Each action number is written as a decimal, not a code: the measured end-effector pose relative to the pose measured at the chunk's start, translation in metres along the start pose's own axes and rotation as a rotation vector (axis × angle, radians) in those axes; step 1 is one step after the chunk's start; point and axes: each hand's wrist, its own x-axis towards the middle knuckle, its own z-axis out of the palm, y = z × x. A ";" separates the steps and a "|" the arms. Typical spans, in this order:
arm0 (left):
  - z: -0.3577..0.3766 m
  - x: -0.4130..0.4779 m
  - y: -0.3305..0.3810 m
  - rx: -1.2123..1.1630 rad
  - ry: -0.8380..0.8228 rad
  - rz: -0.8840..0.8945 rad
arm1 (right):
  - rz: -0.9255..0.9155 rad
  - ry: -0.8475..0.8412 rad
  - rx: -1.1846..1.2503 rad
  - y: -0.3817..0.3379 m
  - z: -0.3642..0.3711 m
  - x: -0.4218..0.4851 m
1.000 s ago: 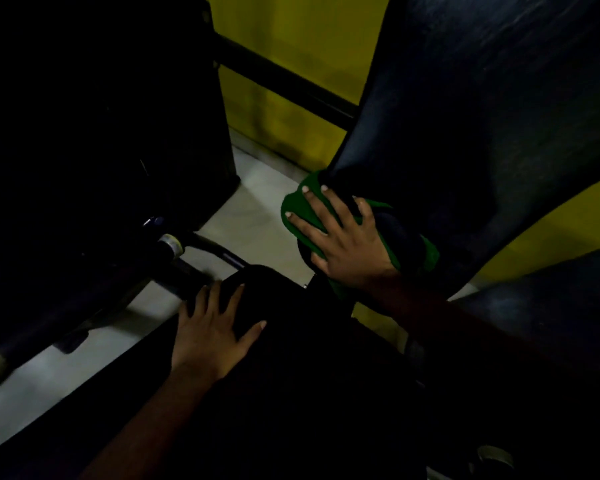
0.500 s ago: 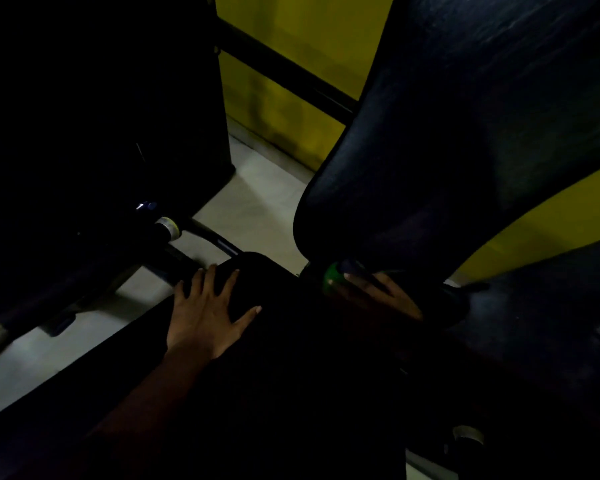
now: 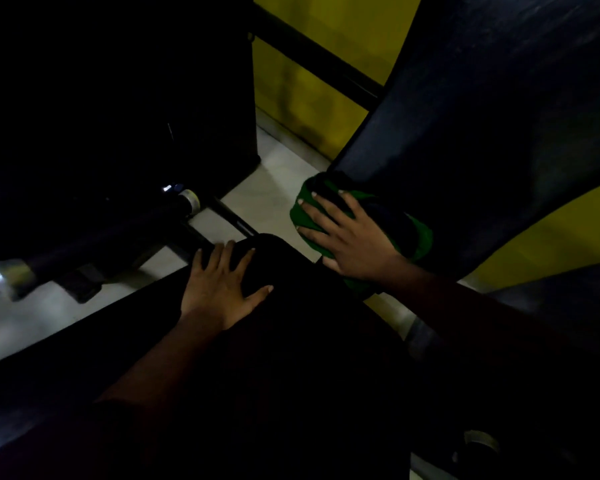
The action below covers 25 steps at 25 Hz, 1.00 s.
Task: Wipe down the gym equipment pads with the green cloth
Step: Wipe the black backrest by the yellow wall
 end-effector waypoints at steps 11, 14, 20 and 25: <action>0.024 -0.071 0.080 -0.019 -0.011 0.115 | -0.224 -0.169 -0.005 -0.005 0.000 -0.125; 0.022 -0.071 0.080 0.000 -0.003 0.115 | -0.150 -0.067 0.060 0.000 -0.013 -0.161; 0.023 -0.070 0.084 -0.011 0.033 0.091 | 0.186 0.098 0.072 0.052 -0.035 -0.064; 0.026 -0.070 0.083 -0.006 0.052 0.084 | 0.106 -0.025 0.049 0.026 -0.015 -0.065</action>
